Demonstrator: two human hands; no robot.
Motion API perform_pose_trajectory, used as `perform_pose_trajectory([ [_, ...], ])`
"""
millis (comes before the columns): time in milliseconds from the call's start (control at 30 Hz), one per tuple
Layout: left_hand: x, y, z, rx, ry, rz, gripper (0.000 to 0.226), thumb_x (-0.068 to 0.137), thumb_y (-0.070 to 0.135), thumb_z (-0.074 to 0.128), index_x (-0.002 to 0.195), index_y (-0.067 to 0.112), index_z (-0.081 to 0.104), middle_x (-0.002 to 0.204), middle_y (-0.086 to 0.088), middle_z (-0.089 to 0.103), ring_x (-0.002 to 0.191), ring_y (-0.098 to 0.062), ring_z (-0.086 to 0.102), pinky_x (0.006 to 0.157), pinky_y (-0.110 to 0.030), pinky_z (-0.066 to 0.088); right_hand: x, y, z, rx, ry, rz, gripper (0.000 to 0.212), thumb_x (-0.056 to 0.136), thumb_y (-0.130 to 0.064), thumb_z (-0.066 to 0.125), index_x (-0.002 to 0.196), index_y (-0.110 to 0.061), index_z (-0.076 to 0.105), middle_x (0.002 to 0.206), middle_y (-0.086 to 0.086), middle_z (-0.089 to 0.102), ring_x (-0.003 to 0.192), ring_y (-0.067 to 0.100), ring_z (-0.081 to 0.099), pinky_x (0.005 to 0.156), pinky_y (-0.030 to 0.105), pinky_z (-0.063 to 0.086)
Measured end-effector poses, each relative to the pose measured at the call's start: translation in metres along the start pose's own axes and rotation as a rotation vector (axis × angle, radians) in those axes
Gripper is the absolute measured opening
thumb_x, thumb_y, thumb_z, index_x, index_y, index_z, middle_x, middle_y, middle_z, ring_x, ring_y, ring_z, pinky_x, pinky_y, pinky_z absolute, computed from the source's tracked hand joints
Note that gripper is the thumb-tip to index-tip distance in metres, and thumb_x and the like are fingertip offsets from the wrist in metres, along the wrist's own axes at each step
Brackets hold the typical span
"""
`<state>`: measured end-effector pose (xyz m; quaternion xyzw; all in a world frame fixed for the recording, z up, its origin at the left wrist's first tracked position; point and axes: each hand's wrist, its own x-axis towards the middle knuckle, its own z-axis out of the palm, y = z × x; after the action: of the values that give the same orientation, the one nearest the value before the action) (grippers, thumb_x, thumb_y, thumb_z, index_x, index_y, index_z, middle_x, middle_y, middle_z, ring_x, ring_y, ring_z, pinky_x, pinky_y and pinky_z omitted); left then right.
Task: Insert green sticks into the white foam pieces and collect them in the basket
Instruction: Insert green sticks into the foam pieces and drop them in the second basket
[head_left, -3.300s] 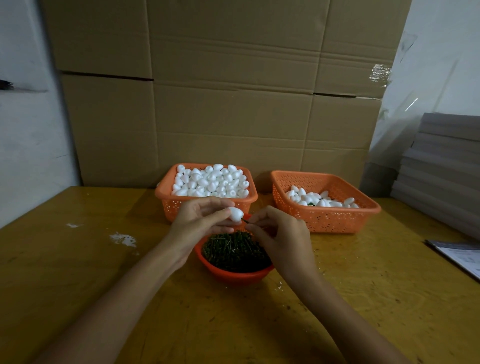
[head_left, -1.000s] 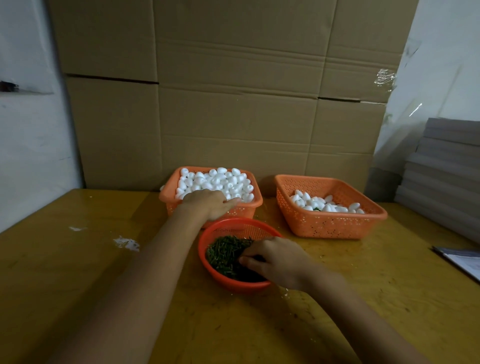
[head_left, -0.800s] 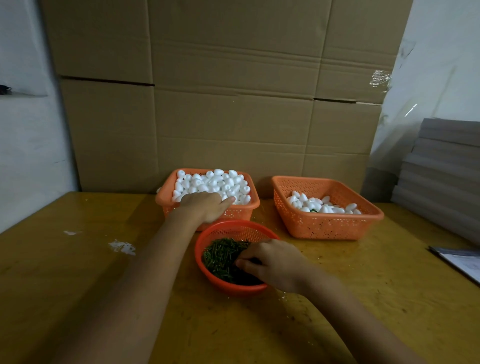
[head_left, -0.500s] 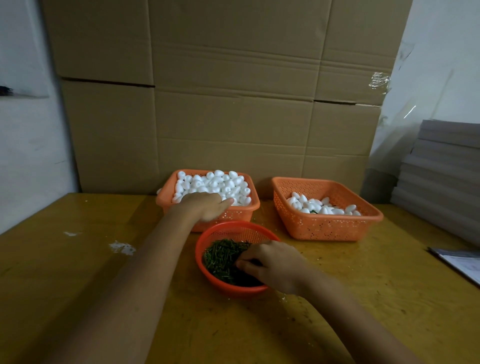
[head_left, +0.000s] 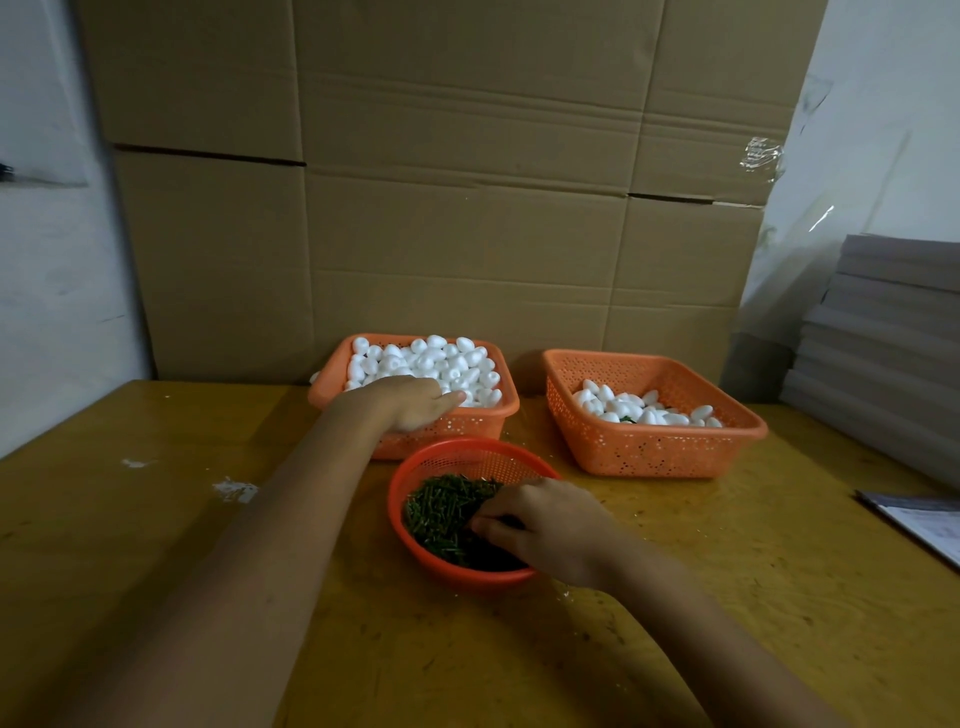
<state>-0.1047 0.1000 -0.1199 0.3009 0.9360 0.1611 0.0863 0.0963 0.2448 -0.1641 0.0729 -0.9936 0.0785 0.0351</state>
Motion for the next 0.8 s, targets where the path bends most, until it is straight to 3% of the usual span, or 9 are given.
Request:
perform_pose_trajectory([
  [100, 0.001, -0.004, 0.005, -0.023, 0.12, 0.028, 0.055, 0.106, 0.064, 0.038, 0.076, 0.022, 0.06, 0.115, -0.023, 0.07, 0.102, -0.029, 0.063, 0.105, -0.049, 0.041, 0.0, 0.0, 0.001, 0.003, 0.009, 0.001, 0.034, 0.108, -0.048, 0.045, 0.128, -0.035, 0.07, 0.126, -0.013, 0.072, 0.111, 0.014, 0.066, 0.088, 0.043, 0.056],
  [167, 0.001, -0.008, 0.007, -0.076, 0.24, 0.031, 0.057, 0.102, 0.063, 0.049, 0.062, 0.022, 0.053, 0.096, -0.014, 0.073, 0.102, -0.029, 0.066, 0.102, -0.045, 0.041, 0.0, 0.0, 0.001, -0.002, 0.014, 0.005, 0.034, 0.108, -0.049, 0.046, 0.128, -0.036, 0.07, 0.125, -0.013, 0.072, 0.111, 0.015, 0.066, 0.088, 0.043, 0.056],
  [233, 0.001, -0.012, 0.008, -0.221, 0.353, 0.066, 0.041, 0.094, 0.053, 0.069, 0.067, 0.023, 0.072, 0.079, 0.007, 0.072, 0.097, -0.017, 0.069, 0.085, -0.03, 0.045, 0.0, 0.0, 0.001, 0.001, 0.011, 0.008, 0.034, 0.108, -0.049, 0.046, 0.128, -0.036, 0.07, 0.124, -0.012, 0.072, 0.109, 0.015, 0.067, 0.087, 0.042, 0.056],
  [300, -0.003, -0.012, 0.008, -0.448, 0.48, 0.071, 0.008, 0.081, 0.035, 0.087, 0.083, 0.029, 0.082, 0.085, 0.025, 0.068, 0.1, -0.002, 0.065, 0.081, -0.022, 0.044, 0.0, 0.0, 0.001, 0.008, 0.01, 0.008, 0.034, 0.108, -0.048, 0.046, 0.128, -0.036, 0.07, 0.123, -0.012, 0.072, 0.107, 0.014, 0.067, 0.086, 0.041, 0.056],
  [367, -0.008, -0.01, 0.009, -0.683, 0.621, 0.057, 0.023, 0.07, 0.017, 0.094, 0.085, 0.028, 0.082, 0.083, 0.026, 0.072, 0.098, 0.003, 0.068, 0.081, -0.016, 0.049, 0.0, 0.0, 0.001, 0.012, 0.016, 0.006, 0.033, 0.108, -0.048, 0.046, 0.127, -0.036, 0.07, 0.121, -0.013, 0.073, 0.106, 0.013, 0.067, 0.085, 0.039, 0.056],
  [433, -0.014, -0.007, 0.009, -0.87, 0.705, 0.051, 0.03, 0.065, 0.008, 0.095, 0.086, 0.025, 0.082, 0.082, 0.018, 0.077, 0.085, -0.002, 0.074, 0.069, -0.01, 0.052, 0.0, -0.001, 0.0, 0.007, 0.015, 0.006, 0.033, 0.108, -0.048, 0.046, 0.127, -0.036, 0.07, 0.121, -0.013, 0.073, 0.105, 0.012, 0.067, 0.085, 0.039, 0.056],
  [567, -0.029, 0.011, 0.009, -1.234, 0.609, 0.158, 0.035, 0.079, 0.004, 0.089, 0.109, 0.017, 0.077, 0.096, -0.004, 0.08, 0.069, -0.014, 0.073, 0.067, -0.027, 0.061, 0.0, -0.002, -0.001, 0.014, 0.006, 0.004, 0.034, 0.108, -0.048, 0.045, 0.128, -0.035, 0.07, 0.122, -0.011, 0.073, 0.106, 0.014, 0.067, 0.087, 0.042, 0.056],
  [667, -0.04, 0.026, 0.016, -1.465, 0.406, 0.231, 0.031, 0.092, 0.0, 0.076, 0.122, 0.007, 0.072, 0.101, -0.015, 0.078, 0.082, -0.022, 0.075, 0.081, -0.032, 0.064, -0.001, -0.002, -0.001, 0.014, 0.018, 0.002, 0.033, 0.108, -0.048, 0.046, 0.127, -0.036, 0.07, 0.122, -0.011, 0.073, 0.107, 0.014, 0.067, 0.087, 0.042, 0.056],
  [800, -0.058, 0.039, 0.028, -1.632, 0.155, 0.297, 0.024, 0.096, -0.007, 0.064, 0.119, -0.005, 0.072, 0.118, -0.025, 0.075, 0.106, -0.035, 0.076, 0.089, -0.033, 0.062, 0.0, -0.002, 0.0, 0.005, 0.023, -0.007, 0.033, 0.107, -0.05, 0.046, 0.127, -0.037, 0.07, 0.122, -0.012, 0.073, 0.108, 0.015, 0.066, 0.088, 0.041, 0.055],
])
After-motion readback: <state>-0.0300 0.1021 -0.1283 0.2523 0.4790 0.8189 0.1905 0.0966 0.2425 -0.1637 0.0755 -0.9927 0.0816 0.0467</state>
